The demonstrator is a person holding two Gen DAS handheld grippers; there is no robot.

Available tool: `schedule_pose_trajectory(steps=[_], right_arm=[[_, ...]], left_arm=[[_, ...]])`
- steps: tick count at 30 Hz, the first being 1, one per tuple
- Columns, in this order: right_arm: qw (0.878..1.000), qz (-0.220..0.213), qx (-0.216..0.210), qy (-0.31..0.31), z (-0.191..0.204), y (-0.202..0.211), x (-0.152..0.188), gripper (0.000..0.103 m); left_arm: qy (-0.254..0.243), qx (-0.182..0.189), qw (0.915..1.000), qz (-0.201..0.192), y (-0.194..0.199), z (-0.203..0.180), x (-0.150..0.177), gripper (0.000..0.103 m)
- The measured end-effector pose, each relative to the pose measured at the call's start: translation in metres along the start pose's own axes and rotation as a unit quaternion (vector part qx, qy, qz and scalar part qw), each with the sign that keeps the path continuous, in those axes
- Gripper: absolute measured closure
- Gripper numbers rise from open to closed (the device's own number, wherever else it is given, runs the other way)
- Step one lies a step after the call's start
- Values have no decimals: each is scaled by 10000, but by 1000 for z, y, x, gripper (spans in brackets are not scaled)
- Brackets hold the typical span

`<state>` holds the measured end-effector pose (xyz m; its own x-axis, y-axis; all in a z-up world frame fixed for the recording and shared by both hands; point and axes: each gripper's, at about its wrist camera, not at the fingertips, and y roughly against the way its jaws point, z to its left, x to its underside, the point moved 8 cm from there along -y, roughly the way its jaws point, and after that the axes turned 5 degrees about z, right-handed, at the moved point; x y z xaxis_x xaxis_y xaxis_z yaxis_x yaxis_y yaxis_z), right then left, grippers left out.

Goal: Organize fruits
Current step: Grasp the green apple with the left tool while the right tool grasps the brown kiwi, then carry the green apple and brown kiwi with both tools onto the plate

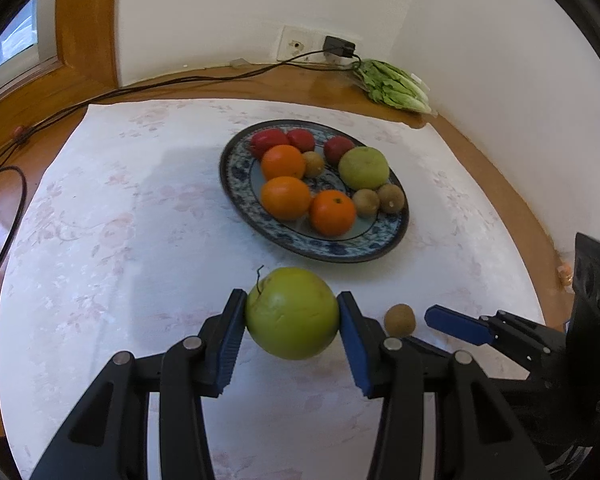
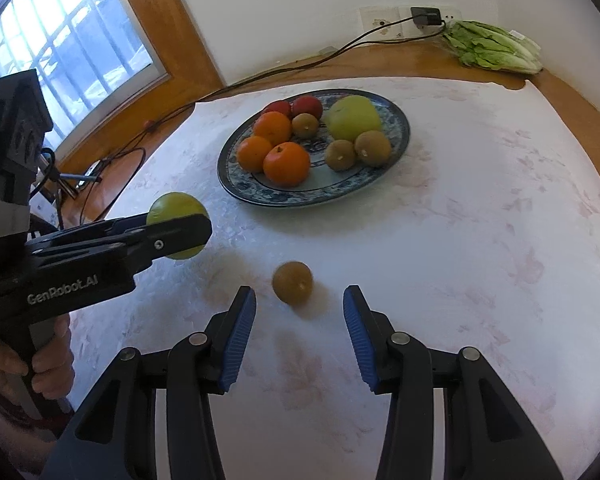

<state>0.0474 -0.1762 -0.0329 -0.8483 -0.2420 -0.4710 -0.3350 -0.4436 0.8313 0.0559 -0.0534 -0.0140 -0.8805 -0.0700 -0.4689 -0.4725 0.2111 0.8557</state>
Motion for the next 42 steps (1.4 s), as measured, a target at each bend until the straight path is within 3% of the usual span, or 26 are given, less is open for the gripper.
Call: schedule_pose_trajectory(steps=[3, 11, 27, 42], right_arm=[[10000, 6, 41, 84, 4, -5, -3, 58], [9997, 50, 168, 155, 7, -13, -5, 78], [9993, -74, 96, 356, 13, 9, -23, 79], [9991, -215, 263, 261, -2, -1, -64, 79]], left_arm=[[58, 5, 10000, -11, 0, 5, 0, 55], [137, 49, 9999, -25, 1, 12, 1, 55], [-68, -2, 9999, -144, 5, 3, -21, 55], [-363, 4, 9993, -16, -24, -15, -46, 55]])
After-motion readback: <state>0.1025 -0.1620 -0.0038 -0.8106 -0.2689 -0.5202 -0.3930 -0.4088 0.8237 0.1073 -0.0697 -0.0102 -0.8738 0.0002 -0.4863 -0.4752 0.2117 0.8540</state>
